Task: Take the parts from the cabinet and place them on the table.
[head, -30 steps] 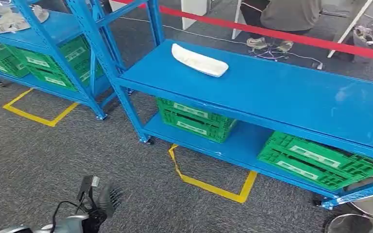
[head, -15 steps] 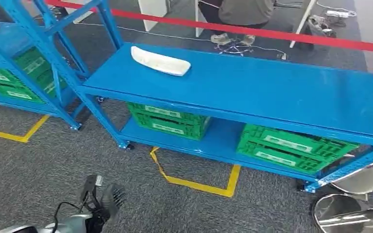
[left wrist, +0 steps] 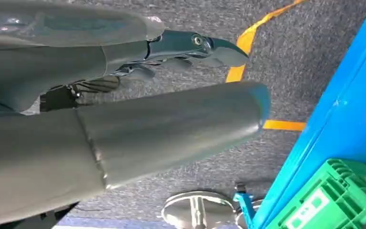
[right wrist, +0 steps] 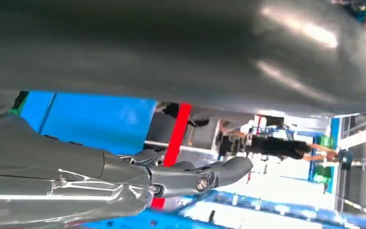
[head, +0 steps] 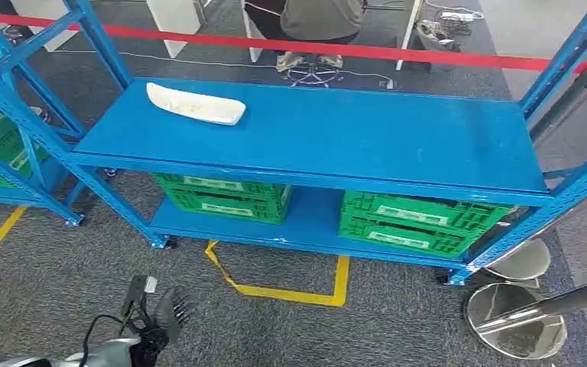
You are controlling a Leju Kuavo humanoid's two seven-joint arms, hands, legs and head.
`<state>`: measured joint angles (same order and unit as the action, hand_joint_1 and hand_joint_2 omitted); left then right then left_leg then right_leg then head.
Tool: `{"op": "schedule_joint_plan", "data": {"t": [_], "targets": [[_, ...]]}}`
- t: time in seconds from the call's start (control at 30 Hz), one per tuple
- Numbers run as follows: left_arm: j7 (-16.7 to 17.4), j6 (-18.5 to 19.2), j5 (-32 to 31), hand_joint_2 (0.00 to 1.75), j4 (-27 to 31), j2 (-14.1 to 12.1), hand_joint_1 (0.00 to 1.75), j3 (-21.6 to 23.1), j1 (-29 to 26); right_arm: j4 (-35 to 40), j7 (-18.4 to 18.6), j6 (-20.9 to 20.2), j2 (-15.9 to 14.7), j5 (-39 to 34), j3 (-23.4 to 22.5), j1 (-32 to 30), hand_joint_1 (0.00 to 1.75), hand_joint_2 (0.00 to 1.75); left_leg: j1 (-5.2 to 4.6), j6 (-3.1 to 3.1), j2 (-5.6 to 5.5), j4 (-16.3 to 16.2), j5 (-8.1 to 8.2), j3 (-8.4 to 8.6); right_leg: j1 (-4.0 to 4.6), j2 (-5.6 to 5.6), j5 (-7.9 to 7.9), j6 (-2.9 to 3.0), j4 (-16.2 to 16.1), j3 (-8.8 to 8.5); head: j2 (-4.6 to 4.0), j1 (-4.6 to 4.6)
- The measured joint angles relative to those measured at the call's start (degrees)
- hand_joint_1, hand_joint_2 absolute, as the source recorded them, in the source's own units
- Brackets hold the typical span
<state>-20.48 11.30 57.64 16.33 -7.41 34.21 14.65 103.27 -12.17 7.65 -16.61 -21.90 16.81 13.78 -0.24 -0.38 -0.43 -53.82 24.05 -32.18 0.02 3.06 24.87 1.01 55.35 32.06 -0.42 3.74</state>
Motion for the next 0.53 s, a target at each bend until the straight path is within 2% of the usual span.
{"op": "schedule_joint_plan", "data": {"t": [0.13, 0.3, 0.53], "targets": [[-0.61, 0.02, 0.39, 0.0, 0.0, 0.07, 0.0, 0.0, -0.1, 0.0, 0.09, 0.17, -0.04, 0.0, 0.15, 0.08, 0.0, 0.0, -0.19, 0.31, -0.2, -0.05, -0.04, 0.0, -0.12, -0.31, -0.15, -0.5, -0.42, -0.33, 0.0, -0.37], [-0.68, 0.02, 0.39, 0.0, 0.0, 0.18, 0.0, 0.0, -0.32, 0.0, 0.09, 0.5, -0.04, 0.0, 0.33, 0.09, 0.0, 0.0, -0.19, 0.55, -0.2, -0.08, 0.08, 0.0, -0.14, -0.31, -0.18, -0.81, -0.74, -0.51, 0.0, -0.39], [-0.68, 0.09, 0.41, 0.0, 0.0, 0.17, 0.0, 0.0, -0.34, 0.0, 0.09, 0.59, -0.04, 0.04, 0.52, 0.02, 0.0, 0.0, -0.18, 0.69, -0.2, -0.11, 0.17, 0.01, -0.14, -0.31, -0.13, -0.9, -0.77, -0.52, 0.0, -0.37]]}}
